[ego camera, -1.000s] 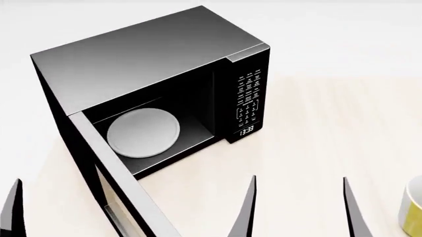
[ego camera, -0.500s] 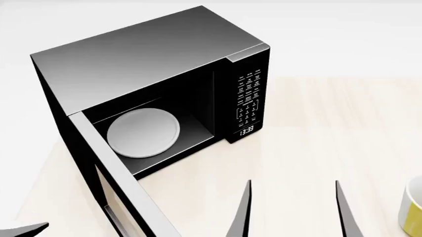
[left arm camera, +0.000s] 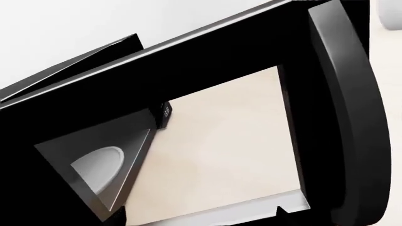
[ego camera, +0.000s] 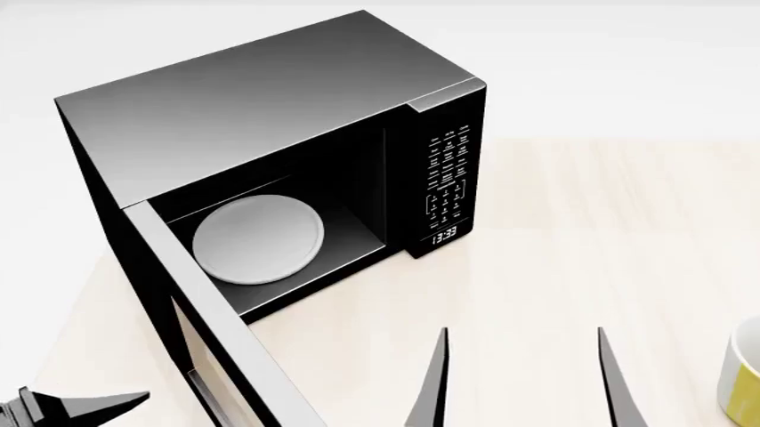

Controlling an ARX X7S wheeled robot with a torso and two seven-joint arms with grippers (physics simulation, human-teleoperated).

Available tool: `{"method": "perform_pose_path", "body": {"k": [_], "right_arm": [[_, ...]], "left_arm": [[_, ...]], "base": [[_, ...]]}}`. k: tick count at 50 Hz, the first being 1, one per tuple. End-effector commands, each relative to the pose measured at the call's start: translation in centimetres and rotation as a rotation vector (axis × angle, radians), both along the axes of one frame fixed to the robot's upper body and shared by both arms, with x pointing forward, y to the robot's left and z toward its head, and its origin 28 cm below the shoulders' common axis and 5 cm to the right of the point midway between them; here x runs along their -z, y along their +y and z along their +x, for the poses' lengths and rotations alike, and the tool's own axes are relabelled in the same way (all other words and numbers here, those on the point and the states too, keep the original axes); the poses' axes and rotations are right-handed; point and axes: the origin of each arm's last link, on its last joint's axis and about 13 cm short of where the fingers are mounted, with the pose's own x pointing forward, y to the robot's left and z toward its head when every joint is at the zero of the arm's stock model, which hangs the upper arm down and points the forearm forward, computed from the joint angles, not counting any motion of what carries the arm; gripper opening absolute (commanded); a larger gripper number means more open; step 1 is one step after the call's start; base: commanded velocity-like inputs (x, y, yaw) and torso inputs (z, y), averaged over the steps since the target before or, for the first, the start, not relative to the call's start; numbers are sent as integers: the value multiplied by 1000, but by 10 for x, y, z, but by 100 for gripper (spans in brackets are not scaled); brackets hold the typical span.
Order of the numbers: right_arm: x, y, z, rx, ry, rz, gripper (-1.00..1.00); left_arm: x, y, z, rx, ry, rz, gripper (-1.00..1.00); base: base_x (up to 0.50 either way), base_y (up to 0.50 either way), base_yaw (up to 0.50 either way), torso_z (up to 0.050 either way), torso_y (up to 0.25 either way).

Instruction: Close the microwave.

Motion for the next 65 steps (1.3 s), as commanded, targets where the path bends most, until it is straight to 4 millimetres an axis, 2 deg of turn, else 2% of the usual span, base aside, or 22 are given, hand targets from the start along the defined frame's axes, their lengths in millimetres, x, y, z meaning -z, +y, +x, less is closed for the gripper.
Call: {"method": "perform_pose_path", "body": {"k": [1, 25, 31, 65], "right_arm": [[1, 0, 0, -3, 5, -2, 100], [4, 0, 0, -8, 16, 0, 100], [4, 1, 0, -10, 18, -3, 100], [6, 1, 0, -14, 25, -7, 100]], "left_arm": [[10, -14, 14, 38, 0, -13, 100], [30, -35, 30, 54, -18, -57, 100], [34, -39, 35, 12, -48, -70, 100], [37, -55, 55, -96, -113, -136, 100]], "base": [[0, 0, 0, 0, 0], [0, 0, 0, 0, 0], [0, 0, 0, 0, 0], [0, 0, 0, 0, 0]]}}
